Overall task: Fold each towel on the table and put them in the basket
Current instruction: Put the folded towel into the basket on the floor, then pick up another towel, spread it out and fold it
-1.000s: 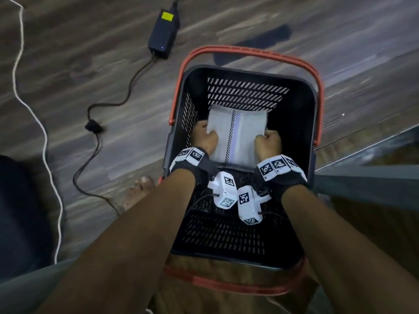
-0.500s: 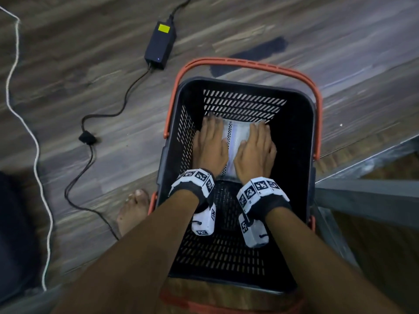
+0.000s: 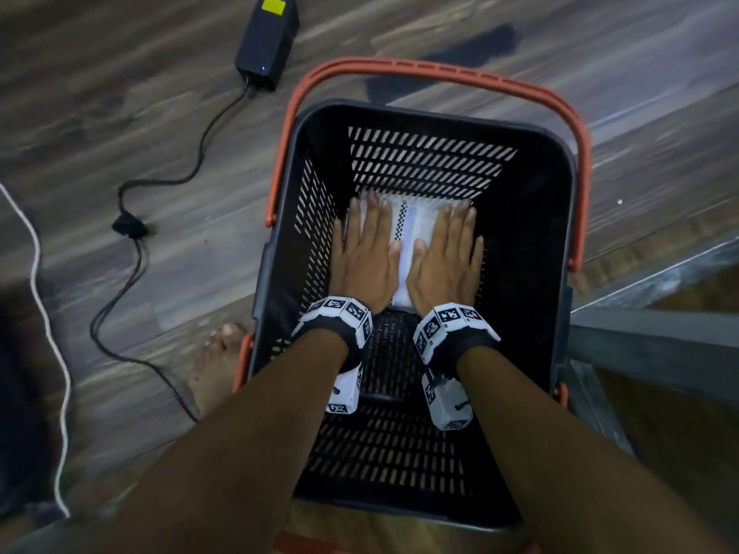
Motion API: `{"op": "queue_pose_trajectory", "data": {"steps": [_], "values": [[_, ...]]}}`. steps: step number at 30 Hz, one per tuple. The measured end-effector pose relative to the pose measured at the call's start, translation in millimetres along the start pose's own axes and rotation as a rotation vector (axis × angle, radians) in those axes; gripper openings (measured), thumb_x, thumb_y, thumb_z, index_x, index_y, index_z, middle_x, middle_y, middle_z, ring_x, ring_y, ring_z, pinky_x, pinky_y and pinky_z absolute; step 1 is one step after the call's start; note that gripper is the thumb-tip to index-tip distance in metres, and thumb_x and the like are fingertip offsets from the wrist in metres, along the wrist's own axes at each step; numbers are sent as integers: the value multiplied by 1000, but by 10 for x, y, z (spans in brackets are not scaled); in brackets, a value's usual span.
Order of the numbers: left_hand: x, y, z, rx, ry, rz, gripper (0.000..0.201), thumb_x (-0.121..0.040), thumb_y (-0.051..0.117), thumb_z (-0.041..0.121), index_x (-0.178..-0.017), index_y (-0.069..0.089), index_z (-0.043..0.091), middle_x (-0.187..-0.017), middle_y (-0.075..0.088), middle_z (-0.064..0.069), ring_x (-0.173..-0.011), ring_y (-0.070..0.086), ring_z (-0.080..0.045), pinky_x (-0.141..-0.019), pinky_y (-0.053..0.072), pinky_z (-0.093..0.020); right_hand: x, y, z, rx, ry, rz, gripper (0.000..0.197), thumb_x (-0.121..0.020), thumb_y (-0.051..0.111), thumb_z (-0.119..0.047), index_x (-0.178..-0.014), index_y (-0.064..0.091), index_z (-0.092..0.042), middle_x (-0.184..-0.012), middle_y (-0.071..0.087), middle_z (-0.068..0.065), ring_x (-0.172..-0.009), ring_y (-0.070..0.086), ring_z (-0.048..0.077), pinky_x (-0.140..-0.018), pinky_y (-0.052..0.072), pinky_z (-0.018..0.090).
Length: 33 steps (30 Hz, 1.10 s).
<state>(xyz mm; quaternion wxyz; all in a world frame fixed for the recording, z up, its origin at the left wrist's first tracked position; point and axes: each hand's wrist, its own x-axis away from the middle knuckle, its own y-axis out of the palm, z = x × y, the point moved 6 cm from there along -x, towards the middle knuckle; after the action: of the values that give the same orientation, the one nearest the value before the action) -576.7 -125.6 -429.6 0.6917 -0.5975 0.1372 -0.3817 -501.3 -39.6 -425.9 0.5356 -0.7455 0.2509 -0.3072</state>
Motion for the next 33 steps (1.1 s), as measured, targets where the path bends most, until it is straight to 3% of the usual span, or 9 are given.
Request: {"op": "queue_pose_trajectory", "data": {"steps": [4,6,8,10,13,20,25,29,33], "values": [[22,-119,11,-28,-21,-175,61,-99,19,35,-149,-12,14,-157,-19,-6,-144,-16,-26,-117,-3,-48,8,-149,-8,-55,28,-177,61,-99,23,-33,-149,-3,-9,-158,-11,9,-146,-10,22,-118,3,44],[84,-291,49,-8,-52,-360,60,-99,24,31,-150,-1,12,-158,-14,-8,-146,-9,-28,-117,2,-51,94,-355,-28,-116,47,-261,58,-100,21,-32,-148,3,-6,-158,-3,11,-146,-2,24,-117,14,45],[222,-576,107,19,-110,-515,46,-98,31,27,-140,33,7,-154,21,-15,-141,22,-30,-114,21,-50,262,-656,-85,-149,58,-282,49,-100,24,-29,-142,24,-3,-152,23,18,-140,26,32,-105,33,44],[383,-929,165,26,-120,-549,35,-97,35,27,-122,52,7,-135,49,-16,-121,49,-30,-100,40,-42,457,-1031,-169,-114,63,-296,34,-99,29,-23,-123,44,-5,-130,49,19,-114,53,36,-84,44,42],[656,-1556,247,-32,-75,-469,36,-96,41,28,-123,51,6,-131,52,-16,-115,53,-32,-91,45,-36,742,-1645,-276,-7,28,-333,25,-93,38,-14,-108,56,-6,-114,61,16,-98,61,36,-76,46,39],[1499,-3225,869,-115,107,-172,30,-86,55,30,-109,58,11,-119,61,-13,-107,58,-32,-90,49,-39,1395,-3484,-421,45,-79,-119,22,-86,48,-31,-96,61,-16,-102,67,12,-90,64,32,-79,52,37],[2329,-4292,1443,-96,249,104,39,-89,52,40,-119,56,16,-126,58,-10,-115,55,-28,-91,43,-34,2122,-4668,-358,54,-81,25,34,-90,51,-31,-118,61,-14,-122,62,11,-111,58,29,-89,45,33],[2745,-4720,1852,-106,331,211,37,-86,53,38,-117,57,19,-128,57,-8,-116,54,-27,-92,45,-37,2619,-5259,-184,96,-82,99,32,-86,53,-35,-103,67,-12,-109,68,12,-99,63,29,-86,51,37],[3101,-4915,2309,-96,479,285,40,-88,51,43,-120,54,19,-127,57,-6,-116,54,-26,-91,46,-39,3088,-5685,147,144,-42,160,36,-87,53,-42,-104,67,-13,-107,69,7,-98,63,27,-87,51,42]]}}
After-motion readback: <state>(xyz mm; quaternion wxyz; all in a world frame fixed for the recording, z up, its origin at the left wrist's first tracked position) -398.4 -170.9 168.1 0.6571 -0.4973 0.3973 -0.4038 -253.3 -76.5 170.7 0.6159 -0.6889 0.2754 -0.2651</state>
